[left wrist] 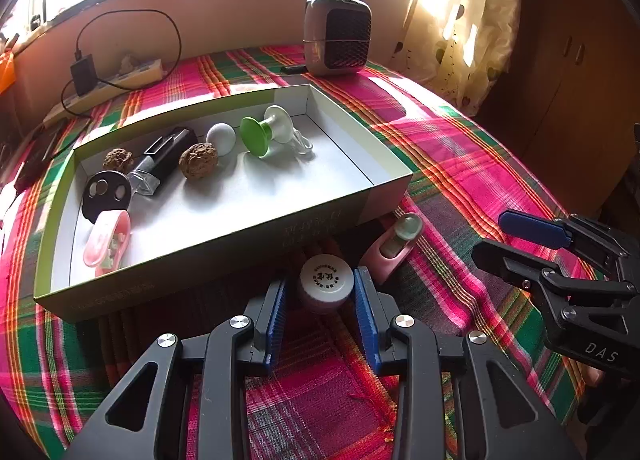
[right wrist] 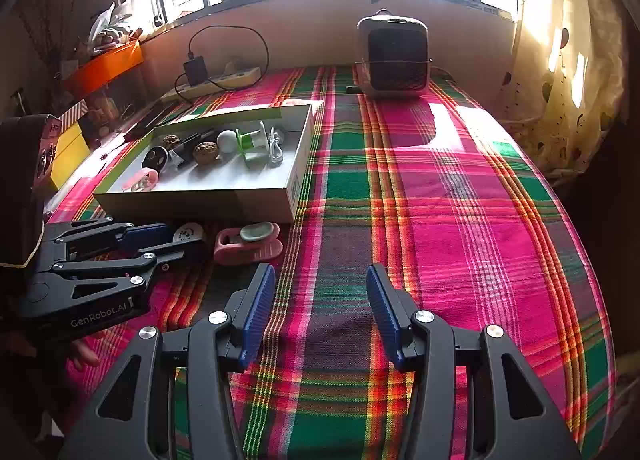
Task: Organize objects
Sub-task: 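Move both tools back toward the white round container and pink-and-white clip, then grasp the white round container with the left tool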
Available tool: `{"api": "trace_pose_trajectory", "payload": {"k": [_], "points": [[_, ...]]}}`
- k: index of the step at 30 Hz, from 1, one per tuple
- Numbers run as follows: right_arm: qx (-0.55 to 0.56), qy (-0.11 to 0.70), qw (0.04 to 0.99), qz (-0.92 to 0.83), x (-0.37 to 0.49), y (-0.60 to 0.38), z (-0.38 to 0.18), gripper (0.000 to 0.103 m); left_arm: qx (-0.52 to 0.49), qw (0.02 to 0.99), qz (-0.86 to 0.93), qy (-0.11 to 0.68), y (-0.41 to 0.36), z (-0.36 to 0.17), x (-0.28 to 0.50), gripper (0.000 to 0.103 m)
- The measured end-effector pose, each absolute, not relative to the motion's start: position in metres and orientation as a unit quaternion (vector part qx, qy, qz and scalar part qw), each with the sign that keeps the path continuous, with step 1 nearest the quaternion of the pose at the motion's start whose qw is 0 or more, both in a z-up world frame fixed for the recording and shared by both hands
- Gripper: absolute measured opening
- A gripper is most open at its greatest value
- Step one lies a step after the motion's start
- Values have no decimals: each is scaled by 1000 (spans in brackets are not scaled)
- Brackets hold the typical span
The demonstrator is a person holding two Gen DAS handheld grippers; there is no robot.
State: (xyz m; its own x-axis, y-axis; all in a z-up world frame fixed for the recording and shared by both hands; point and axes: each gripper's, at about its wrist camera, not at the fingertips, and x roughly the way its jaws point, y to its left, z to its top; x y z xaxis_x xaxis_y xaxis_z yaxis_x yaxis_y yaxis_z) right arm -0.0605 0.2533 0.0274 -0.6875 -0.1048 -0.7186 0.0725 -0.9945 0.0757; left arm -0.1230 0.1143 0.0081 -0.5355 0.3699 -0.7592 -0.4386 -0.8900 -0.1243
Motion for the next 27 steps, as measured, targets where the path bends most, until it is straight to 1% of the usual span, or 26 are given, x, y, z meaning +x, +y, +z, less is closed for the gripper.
{"api": "trace_pose_trajectory", "payload": {"k": [13,15,16,22,27], "points": [[400,-12,46,-915,-64,253,26,49,-425,232,874,34,118,7,-131,31],[402,-9,46,-915,-64,250,25,49,-425,233,874,30,116,7,-130,29],[402,-9,47,-914,-64,249,25,49,-426,232,874,28,114,6,-130,27],[406,-1,48,-913,-67,237,24,49,-426,231,875,19,104,6,-126,27],[403,-21,48,-914,-73,226,26,49,-426,225,876,7,89,6,-120,27]]}}
